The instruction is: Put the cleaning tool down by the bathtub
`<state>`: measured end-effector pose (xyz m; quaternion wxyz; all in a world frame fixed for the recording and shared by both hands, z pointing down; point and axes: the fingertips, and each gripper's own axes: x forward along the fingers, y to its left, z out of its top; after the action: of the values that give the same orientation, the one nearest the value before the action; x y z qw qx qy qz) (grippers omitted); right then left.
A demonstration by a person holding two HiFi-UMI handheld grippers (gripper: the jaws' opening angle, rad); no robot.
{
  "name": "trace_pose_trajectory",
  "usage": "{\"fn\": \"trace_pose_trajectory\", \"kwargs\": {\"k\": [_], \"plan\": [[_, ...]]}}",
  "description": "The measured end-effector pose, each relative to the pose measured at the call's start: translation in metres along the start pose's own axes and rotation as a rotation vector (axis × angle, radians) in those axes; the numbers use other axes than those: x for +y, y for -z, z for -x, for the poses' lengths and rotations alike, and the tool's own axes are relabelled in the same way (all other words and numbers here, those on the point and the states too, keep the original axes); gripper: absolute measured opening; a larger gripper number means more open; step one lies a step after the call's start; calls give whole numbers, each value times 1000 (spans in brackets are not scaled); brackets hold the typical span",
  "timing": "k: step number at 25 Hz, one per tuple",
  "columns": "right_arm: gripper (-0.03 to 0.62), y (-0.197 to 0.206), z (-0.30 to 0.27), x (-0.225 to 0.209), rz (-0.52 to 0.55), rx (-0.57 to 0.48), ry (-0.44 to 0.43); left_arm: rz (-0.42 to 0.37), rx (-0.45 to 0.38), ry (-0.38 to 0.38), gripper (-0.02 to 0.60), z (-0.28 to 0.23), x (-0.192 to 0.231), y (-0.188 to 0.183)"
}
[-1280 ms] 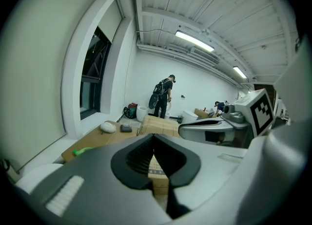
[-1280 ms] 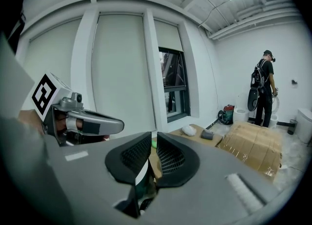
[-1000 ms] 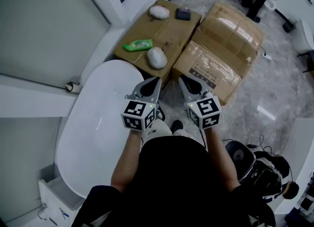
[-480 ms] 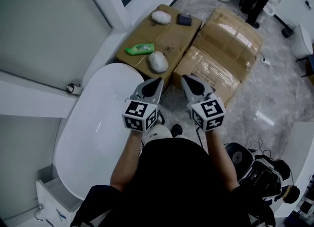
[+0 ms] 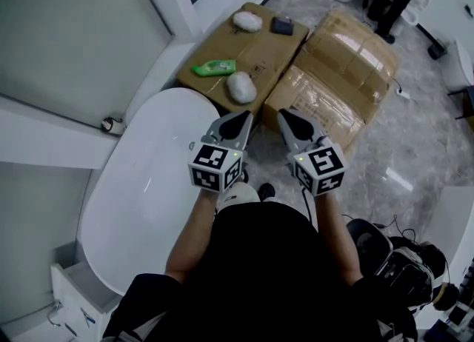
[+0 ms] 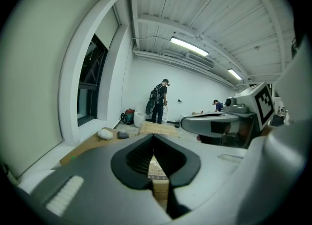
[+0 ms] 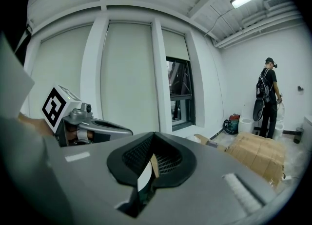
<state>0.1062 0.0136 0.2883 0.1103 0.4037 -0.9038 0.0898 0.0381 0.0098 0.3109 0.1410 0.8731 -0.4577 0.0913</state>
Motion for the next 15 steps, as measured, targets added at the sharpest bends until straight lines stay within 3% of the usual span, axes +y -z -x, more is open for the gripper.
{"fn": "trace_pose_trajectory", "kwargs": {"k": [15], "plan": [[6, -2, 7, 8, -13, -13, 10, -5, -2, 1, -2, 12, -2, 0]]}}
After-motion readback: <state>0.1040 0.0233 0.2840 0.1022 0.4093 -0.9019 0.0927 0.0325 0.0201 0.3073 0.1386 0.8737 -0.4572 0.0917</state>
